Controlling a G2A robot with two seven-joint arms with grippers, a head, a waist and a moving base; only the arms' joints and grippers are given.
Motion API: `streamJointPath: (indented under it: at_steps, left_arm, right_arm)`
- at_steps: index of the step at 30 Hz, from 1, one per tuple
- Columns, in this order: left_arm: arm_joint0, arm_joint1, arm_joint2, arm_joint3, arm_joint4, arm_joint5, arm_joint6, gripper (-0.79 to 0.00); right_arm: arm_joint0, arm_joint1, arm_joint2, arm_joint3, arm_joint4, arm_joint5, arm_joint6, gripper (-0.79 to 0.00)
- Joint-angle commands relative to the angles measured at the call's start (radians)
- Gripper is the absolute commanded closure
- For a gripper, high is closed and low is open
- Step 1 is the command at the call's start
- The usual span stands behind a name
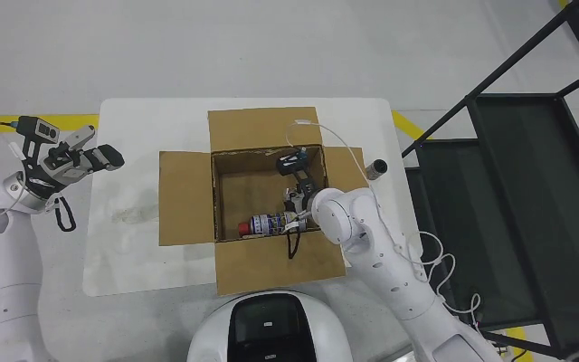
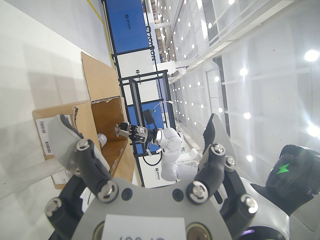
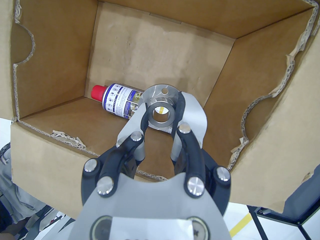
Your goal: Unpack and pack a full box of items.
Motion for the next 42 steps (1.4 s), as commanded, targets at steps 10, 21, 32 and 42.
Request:
streamJointPath:
  at_steps: [10,21,32,42]
  left_arm:
    - [0.000,0.000,0.000,0.000,0.000,0.000,0.000,-0.785]
    - [0.000,0.000,0.000,0.000,0.000,0.000,0.000,-0.785]
    - [0.000,0.000,0.000,0.000,0.000,0.000,0.000,-0.785]
    - [0.000,0.000,0.000,0.000,0.000,0.000,0.000,-0.785]
  right_arm:
    - [-0.159,0.041,0.255,-0.298,-0.028,-0.010,0.163,0.000]
    - [-0.386,0.068,0.710,-0.255,0.209,-0.003,0.128,0.000]
    - [-0.269,0.078,0.677,0.125,0.213,-0.024,-0.030,0.000]
    - [-0.080,0.079,0.586,0.425,0.210,-0.063,-0.165,0.000]
